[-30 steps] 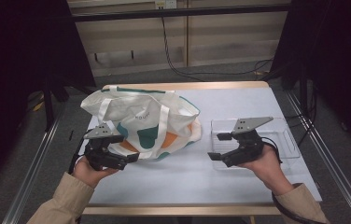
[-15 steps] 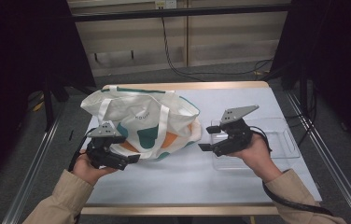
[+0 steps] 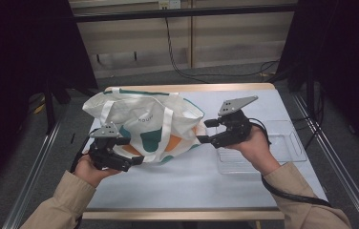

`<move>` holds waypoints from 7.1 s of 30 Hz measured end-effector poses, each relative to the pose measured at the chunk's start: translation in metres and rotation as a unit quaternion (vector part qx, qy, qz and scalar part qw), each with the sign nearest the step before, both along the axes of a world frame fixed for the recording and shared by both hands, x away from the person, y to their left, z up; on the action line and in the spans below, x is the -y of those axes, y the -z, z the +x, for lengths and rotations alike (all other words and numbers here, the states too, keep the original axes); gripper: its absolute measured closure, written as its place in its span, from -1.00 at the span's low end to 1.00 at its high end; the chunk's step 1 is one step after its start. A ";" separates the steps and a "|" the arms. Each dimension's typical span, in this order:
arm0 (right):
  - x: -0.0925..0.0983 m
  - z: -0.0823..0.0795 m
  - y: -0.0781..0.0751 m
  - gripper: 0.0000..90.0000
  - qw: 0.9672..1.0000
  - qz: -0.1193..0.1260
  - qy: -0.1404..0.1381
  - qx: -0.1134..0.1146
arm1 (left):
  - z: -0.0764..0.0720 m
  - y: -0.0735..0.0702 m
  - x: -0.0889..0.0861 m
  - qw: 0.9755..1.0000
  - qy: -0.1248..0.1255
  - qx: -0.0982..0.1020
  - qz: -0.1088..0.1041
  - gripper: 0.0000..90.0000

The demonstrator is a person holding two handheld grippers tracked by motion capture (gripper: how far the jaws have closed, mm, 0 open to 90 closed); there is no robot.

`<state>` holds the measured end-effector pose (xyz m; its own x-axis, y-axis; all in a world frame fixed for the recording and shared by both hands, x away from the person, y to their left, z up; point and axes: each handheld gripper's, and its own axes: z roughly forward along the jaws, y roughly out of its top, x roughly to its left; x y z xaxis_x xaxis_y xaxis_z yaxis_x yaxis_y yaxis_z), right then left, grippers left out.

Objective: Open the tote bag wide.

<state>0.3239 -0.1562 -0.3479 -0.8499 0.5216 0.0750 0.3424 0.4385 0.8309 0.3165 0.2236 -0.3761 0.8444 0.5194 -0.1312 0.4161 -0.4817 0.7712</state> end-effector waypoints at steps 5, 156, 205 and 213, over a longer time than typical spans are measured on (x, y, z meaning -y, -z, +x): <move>-0.005 0.006 -0.006 -0.18 1.000 -0.004 -0.004 0.007 | 0.001 -0.001 0.000 1.000 0.003 -0.002 -0.002 -0.72; -0.086 -0.008 0.051 0.92 0.985 -0.077 -0.147 -0.045 | 0.002 -0.057 -0.010 0.997 0.012 0.068 0.019 -0.11; -0.082 -0.012 0.055 0.92 0.981 -0.087 -0.165 -0.061 | 0.041 -0.055 -0.017 0.994 -0.025 0.094 0.047 -0.52; -0.081 -0.012 0.053 0.92 0.982 -0.085 -0.160 -0.057 | 0.050 -0.047 -0.017 0.995 -0.027 0.084 0.050 -0.44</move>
